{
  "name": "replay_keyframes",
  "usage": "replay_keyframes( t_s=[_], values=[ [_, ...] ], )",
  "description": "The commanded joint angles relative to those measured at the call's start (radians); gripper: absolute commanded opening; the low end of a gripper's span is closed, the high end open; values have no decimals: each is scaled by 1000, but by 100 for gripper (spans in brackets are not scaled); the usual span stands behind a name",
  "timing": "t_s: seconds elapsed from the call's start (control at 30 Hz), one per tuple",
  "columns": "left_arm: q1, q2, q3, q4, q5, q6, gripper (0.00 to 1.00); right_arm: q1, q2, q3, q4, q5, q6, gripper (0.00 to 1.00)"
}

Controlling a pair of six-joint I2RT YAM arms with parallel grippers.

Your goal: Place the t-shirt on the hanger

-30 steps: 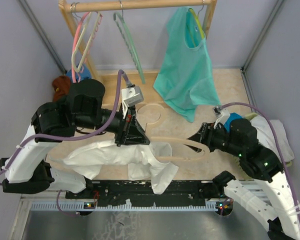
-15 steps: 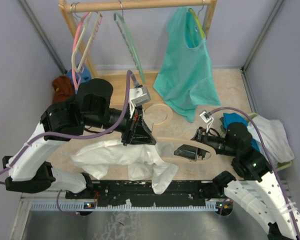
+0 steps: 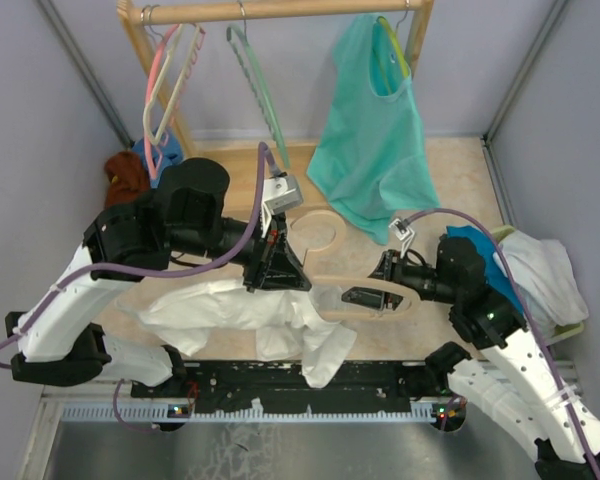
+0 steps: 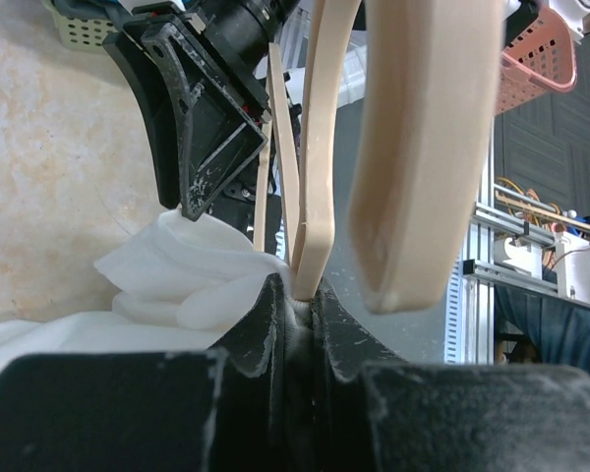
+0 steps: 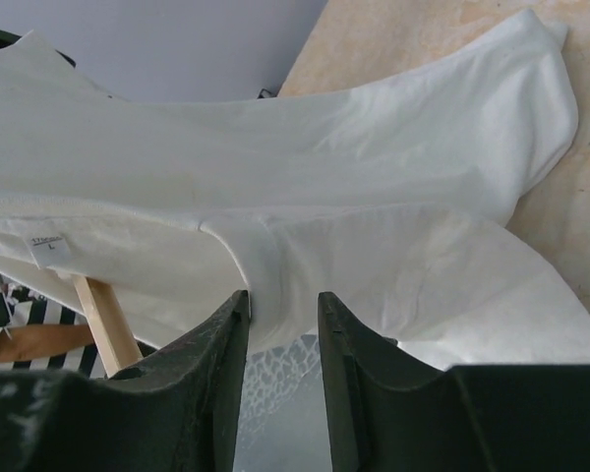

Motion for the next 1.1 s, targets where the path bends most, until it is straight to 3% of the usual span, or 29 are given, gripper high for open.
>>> replay_keyframes(
  t_s=[0.0,0.13,0.2,0.27,0.37,0.4,0.87,1.07],
  values=[
    [0,-5,-15,108,21,3,0,1,27,12,57,24,-18,31],
    [0,-9,-21,109,9,8,0,2,26,15,58,32,-18,16],
    [0,-10,-23,110,10,10,0,1,20,15,65,30,-12,14],
    [0,-13,-24,111,11,13,0,1,6,11,96,8,3,21],
    [0,-17,-23,113,18,12,0,1,-38,-1,128,-20,25,43],
    [0,-23,-25,117,22,11,0,1,-52,-4,134,-28,29,45],
    [0,-33,-37,183,104,9,0,1,-142,-94,334,-153,189,43],
    [0,-35,-46,177,105,8,0,1,-160,-67,291,-147,176,46]
  ],
)
